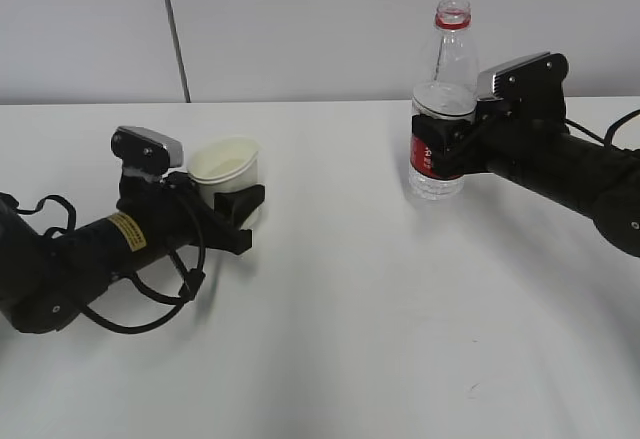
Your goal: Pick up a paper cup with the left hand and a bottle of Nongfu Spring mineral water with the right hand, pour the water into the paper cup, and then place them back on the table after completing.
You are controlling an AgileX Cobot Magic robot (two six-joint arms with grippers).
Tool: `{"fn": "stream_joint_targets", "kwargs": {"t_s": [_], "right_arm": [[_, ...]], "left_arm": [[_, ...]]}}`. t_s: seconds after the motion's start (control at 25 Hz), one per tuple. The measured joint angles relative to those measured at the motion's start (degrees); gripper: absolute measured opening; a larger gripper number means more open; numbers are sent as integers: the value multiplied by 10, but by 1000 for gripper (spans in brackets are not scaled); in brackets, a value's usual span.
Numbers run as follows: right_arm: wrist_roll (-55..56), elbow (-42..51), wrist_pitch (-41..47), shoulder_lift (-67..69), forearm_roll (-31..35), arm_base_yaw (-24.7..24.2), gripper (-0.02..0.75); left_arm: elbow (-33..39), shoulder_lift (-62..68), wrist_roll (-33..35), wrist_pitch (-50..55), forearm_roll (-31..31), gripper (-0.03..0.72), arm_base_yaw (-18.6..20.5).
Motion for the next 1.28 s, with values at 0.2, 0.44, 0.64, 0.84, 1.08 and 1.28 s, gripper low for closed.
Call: {"fn": "stream_joint_targets", "kwargs": {"t_s": [0.2,0.44,0.64,0.84,1.08,1.28], "right_arm": [[0,0,-1,0,0,0,433],[0,0,-1,0,0,0,433],[3,0,-8,0,-1,0,433],[20,0,-22,0,-12,0,433],[23,0,-24,0,-24,0,433],[23,0,-24,0,-25,0,433]], "left_arm": [[0,0,0,0,-2,360,36],[0,0,15,0,-6,360,69],[0,0,33,9,-9,360,80],[0,12,52,9,-14,360,81],[0,33,69,0,-41,360,81],[-1,37,71,-6,-49,360,81]]}}
